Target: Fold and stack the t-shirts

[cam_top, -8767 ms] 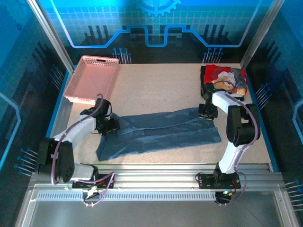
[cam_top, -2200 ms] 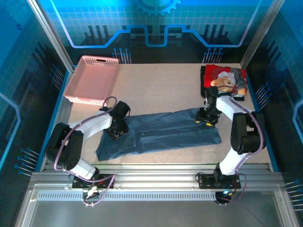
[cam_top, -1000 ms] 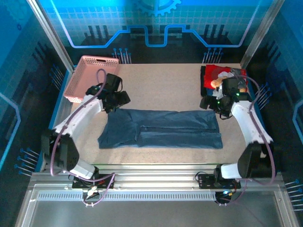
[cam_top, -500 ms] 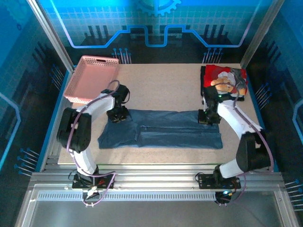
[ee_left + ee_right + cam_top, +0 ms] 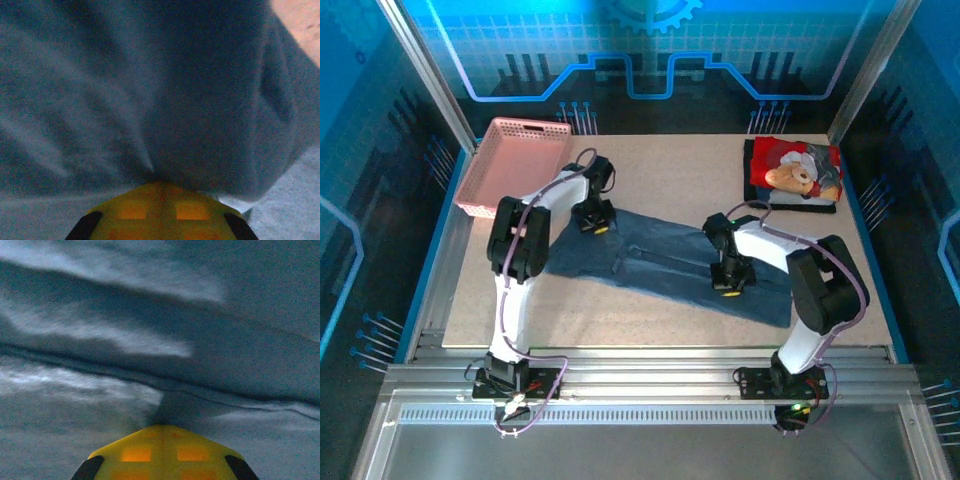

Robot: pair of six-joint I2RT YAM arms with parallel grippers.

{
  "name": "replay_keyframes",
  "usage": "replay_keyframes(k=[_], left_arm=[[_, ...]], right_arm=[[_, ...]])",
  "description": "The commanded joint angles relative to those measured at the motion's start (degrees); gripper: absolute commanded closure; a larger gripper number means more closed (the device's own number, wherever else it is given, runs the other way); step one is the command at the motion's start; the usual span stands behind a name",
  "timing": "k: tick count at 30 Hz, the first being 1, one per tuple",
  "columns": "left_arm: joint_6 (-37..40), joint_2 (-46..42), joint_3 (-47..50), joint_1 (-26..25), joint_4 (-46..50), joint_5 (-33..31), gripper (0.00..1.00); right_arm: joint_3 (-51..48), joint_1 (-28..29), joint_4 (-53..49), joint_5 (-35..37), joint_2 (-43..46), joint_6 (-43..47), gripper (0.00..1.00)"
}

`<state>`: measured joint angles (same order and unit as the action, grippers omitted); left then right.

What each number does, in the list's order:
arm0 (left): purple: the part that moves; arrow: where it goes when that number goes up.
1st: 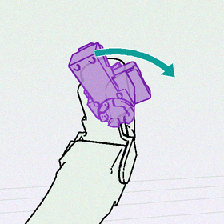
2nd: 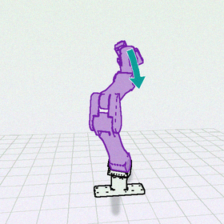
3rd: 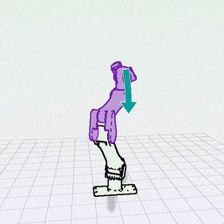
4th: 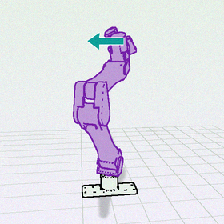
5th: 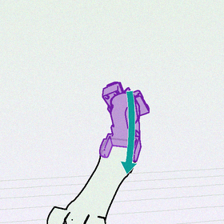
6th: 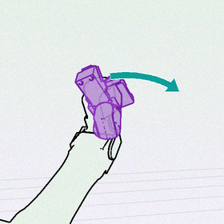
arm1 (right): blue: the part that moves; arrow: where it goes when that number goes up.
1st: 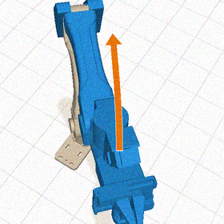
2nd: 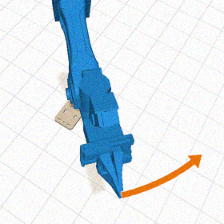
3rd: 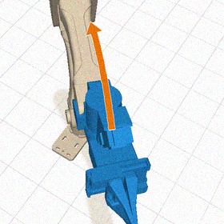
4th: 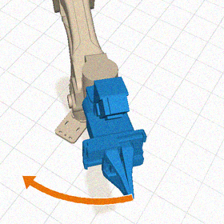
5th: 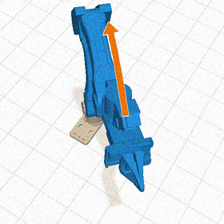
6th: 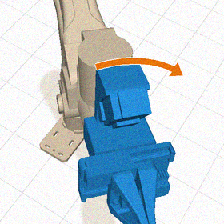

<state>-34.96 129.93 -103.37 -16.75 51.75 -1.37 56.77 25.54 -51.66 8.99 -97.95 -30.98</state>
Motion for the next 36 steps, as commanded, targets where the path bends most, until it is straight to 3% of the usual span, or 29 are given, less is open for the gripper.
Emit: replay_keyframes(k=[1,8,13,19,24,28,29,31,32,34,36], left_arm=[[5.52,13.25,-15.43,-0.65,2.46,1.71,1.0],[7.55,33.51,-53.72,-0.07,9.33,7.38,0.98],[2.29,31.73,-45.71,1.02,-7.28,15.46,0.93],[0.46,37.54,-53.12,1.43,-13.75,19.94,0.9],[-4.47,39.73,-54.46,2.84,-23.97,22.72,0.88],[-9.27,40.37,-55.6,3.08,-31.42,25.25,0.87],[-12.09,39.99,-55.55,3.47,-33.29,26.38,0.84],[-17.08,37.68,-54.34,4.54,-37.75,28.75,0.61],[-18.79,35.61,-53.38,5.15,-39.72,29.08,0.55],[-19.87,30.86,-51.88,6.24,-42.99,29.3,0.42],[-19.3,25.82,-51.56,7.11,-44.09,29.14,0.31]], right_arm=[[2.14,6.65,-1.95,-3.6,-2.44,-5.22,0.99],[15.59,17.12,-1.31,-13.53,-12.25,-6.29,0.99],[28.54,19.82,0.53,-21.6,-22.08,-6.28,0.99],[40.86,19.96,1.16,-29.48,-31.27,-7.8,1.0],[42.63,19.33,2.05,-31.15,-32.75,-8.82,0.99],[41.58,17.98,4.01,-31.97,-30.98,-9.92,0.89],[41.28,17.6,4.4,-31.89,-29.72,-9.97,0.86],[41.21,16.93,4.3,-30.7,-26.54,-9.6,0.76],[41.23,16.49,3.97,-30.3,-24.89,-9.54,0.72],[41.07,15.71,3.54,-29.89,-21.57,-9.19,0.58],[40.77,14.88,3.02,-28.91,-18.11,-8.63,0.52]])
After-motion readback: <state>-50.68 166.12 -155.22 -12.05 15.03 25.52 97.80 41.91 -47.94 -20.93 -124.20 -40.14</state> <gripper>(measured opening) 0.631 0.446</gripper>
